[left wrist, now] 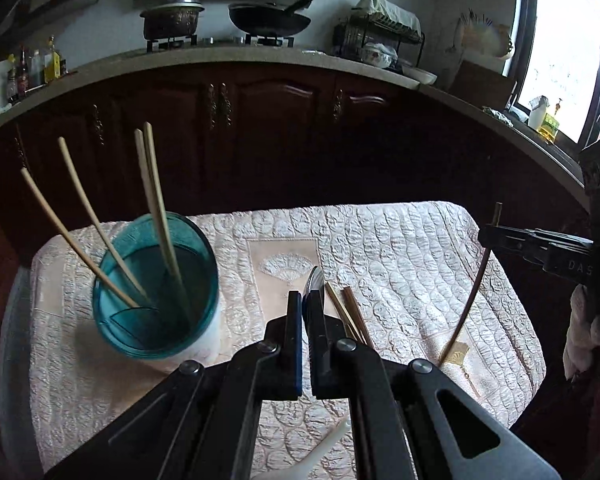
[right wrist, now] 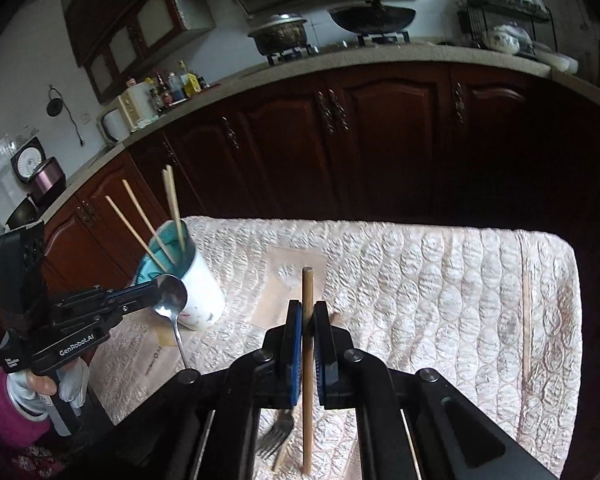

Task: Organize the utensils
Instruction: 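Lift and carry the spoon and chopstick up over the teal-rimmed cup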

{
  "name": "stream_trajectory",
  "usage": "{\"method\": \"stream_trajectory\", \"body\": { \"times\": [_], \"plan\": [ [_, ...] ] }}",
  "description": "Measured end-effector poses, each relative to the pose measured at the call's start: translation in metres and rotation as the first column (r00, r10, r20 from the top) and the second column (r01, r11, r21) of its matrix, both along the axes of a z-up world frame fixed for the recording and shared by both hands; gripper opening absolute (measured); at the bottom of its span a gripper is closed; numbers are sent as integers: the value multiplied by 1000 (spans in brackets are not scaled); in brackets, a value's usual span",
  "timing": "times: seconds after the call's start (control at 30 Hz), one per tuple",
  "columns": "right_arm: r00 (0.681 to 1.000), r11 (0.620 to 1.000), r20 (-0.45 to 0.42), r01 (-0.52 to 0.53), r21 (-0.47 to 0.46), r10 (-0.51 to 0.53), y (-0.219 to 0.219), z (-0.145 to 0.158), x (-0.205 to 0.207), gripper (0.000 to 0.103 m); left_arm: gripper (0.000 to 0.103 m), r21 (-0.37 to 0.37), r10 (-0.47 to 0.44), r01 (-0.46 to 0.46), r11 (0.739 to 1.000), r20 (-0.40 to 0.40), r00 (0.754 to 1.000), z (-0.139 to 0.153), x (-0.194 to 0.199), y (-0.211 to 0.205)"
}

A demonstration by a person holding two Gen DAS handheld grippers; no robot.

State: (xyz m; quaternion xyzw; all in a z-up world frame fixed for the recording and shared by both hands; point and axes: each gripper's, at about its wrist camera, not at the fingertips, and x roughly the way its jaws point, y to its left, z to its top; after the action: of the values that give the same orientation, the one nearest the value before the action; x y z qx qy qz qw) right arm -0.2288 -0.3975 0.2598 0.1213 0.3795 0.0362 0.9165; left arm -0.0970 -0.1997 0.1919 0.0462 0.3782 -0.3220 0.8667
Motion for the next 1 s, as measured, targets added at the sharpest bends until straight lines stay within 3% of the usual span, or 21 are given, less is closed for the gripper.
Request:
{"method": "stream_trajectory", "body": {
  "times": [0.6,0.8,1.0],
  "plan": [
    [984,990,123,-123,-68,131,62,76,42,7,2,-37,124,-121,992,103,987,57,22,61],
    [967,980,164,-181,-87,193,91,101,63,7,2,-38,204,-200,979,169,964,82,44,91],
    [950,972,204,-225,-67,234,113,122,88,7,2,2,284,-293,956,236,929,90,69,109]
  ]
}}
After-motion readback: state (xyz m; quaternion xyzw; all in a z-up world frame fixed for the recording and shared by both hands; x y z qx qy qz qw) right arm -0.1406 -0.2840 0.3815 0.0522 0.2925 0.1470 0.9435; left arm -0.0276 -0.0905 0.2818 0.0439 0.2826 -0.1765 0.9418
